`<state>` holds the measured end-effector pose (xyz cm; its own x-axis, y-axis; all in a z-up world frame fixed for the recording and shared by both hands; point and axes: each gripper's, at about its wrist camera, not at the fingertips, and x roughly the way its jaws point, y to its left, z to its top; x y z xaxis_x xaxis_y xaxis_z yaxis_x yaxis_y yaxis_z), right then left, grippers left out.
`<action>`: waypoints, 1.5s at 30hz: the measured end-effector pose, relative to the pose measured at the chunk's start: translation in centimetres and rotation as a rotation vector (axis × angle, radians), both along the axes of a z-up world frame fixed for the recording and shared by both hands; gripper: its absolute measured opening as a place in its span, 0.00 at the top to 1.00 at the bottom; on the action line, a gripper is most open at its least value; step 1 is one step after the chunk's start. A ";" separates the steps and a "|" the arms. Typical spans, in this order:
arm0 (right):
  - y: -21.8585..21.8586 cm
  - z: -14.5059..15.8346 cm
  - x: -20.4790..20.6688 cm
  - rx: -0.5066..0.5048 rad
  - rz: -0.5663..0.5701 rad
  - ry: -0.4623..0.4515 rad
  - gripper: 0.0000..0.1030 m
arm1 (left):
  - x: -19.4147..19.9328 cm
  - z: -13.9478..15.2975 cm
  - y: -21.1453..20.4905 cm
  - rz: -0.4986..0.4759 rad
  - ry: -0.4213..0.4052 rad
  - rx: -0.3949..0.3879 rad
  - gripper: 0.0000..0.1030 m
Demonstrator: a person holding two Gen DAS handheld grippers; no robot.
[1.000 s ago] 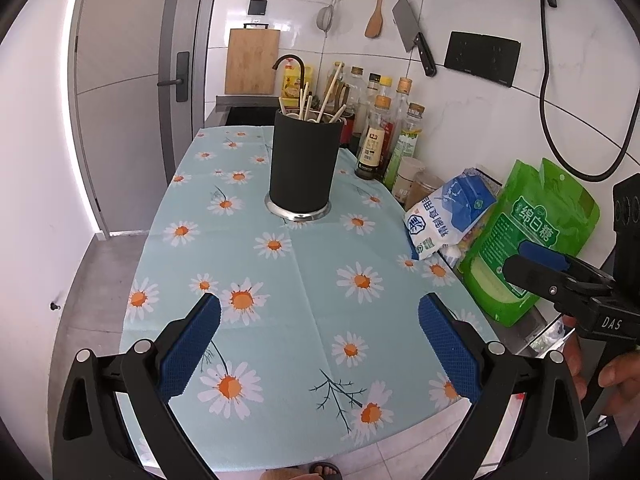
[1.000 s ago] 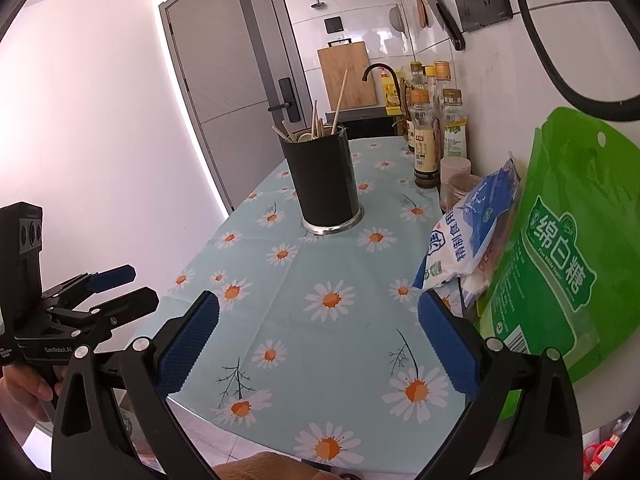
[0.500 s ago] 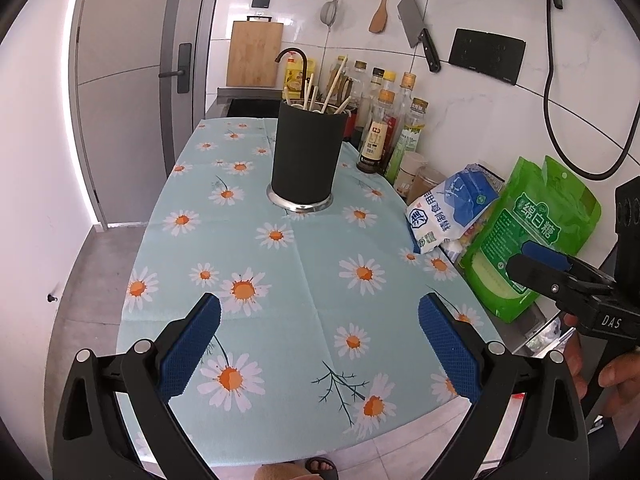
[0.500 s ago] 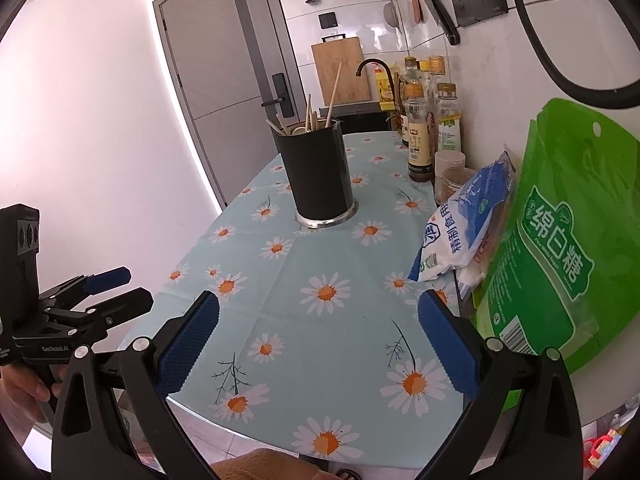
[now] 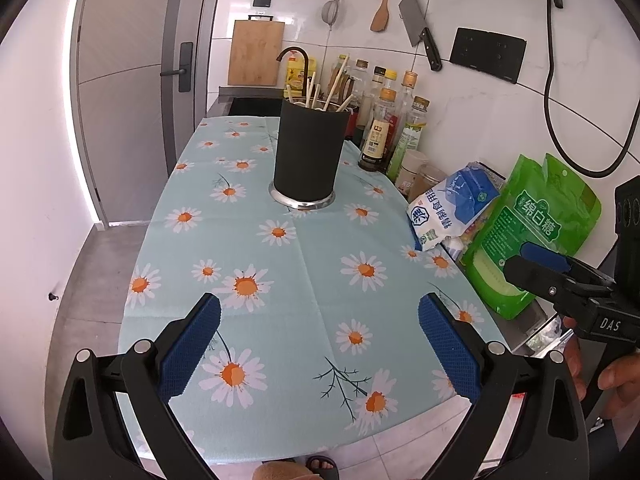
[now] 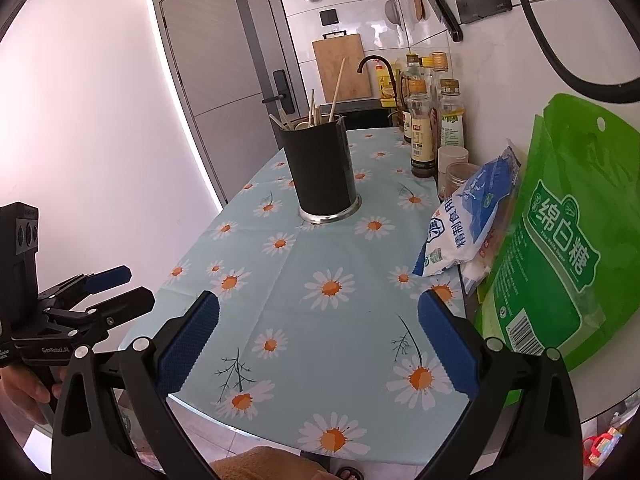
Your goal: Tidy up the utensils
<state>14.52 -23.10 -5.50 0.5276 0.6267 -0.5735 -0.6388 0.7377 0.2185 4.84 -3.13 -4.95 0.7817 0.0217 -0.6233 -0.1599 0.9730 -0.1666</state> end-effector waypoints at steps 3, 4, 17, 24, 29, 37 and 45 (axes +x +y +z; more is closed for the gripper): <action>-0.1 -0.1 0.0 0.003 -0.004 0.004 0.05 | -0.1 0.0 0.0 -0.001 -0.003 0.005 0.06; -0.1 -0.1 0.1 0.002 -0.005 0.002 0.05 | -0.1 0.0 0.0 0.000 -0.004 0.005 0.06; -0.6 -0.3 1.0 0.000 -0.022 0.013 0.05 | 0.8 0.1 -0.1 -0.009 0.001 0.012 0.06; -0.4 -0.3 1.3 0.006 -0.020 0.022 0.05 | 1.0 0.0 -0.1 -0.007 -0.002 0.018 0.06; -0.1 -0.4 1.6 0.005 -0.017 0.032 0.05 | 1.1 0.0 0.0 -0.005 -0.004 0.016 0.06; 0.1 -0.6 1.6 -0.003 -0.018 0.030 0.05 | 1.1 -0.1 0.2 -0.003 -0.001 0.011 0.06; 0.0 -0.6 1.5 -0.003 -0.023 0.034 0.05 | 1.1 -0.1 0.2 -0.008 -0.009 0.011 0.06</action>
